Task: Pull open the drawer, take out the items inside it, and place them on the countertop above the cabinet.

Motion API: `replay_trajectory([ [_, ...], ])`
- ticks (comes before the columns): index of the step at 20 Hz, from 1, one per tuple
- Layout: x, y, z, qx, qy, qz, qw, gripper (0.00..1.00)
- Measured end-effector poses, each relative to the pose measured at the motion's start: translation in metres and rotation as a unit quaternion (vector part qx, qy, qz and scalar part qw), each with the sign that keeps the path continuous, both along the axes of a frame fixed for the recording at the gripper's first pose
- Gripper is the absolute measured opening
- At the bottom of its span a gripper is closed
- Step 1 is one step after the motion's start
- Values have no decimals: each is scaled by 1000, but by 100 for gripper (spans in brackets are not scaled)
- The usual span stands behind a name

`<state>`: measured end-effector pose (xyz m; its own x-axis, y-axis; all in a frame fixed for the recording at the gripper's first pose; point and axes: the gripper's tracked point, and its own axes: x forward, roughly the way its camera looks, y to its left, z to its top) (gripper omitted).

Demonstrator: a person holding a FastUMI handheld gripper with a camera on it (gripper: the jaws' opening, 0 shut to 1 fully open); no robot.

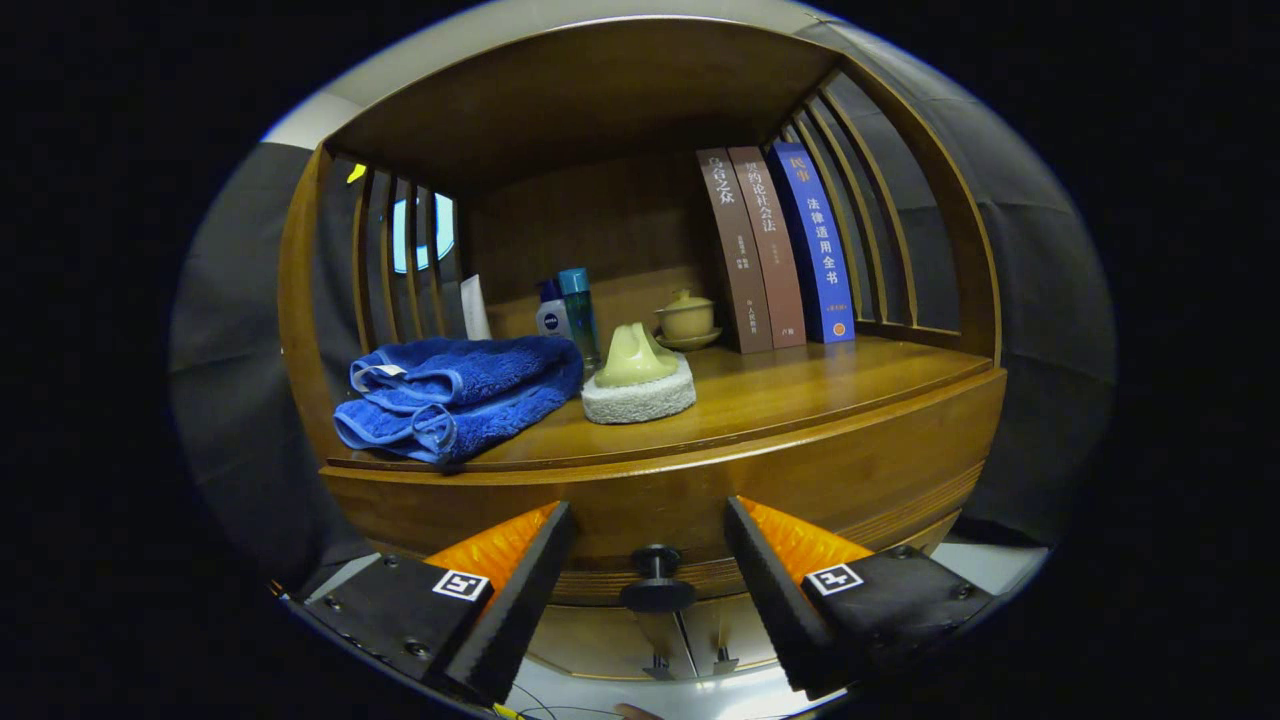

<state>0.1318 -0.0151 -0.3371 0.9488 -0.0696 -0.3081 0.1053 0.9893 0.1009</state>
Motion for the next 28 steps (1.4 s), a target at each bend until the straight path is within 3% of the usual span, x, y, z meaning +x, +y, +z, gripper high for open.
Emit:
replay_trajectory([
  [6, -28, 11, 49, -4, -21, 13, 1000, 99],
  [14, -66, 28, 193, -22, -71, 25, 997, 99],
  [22, -100, 33, 289, -49, -83, 29, 995, 99],
  [28, -125, 31, 325, -57, -86, 33, 994, 99],
])
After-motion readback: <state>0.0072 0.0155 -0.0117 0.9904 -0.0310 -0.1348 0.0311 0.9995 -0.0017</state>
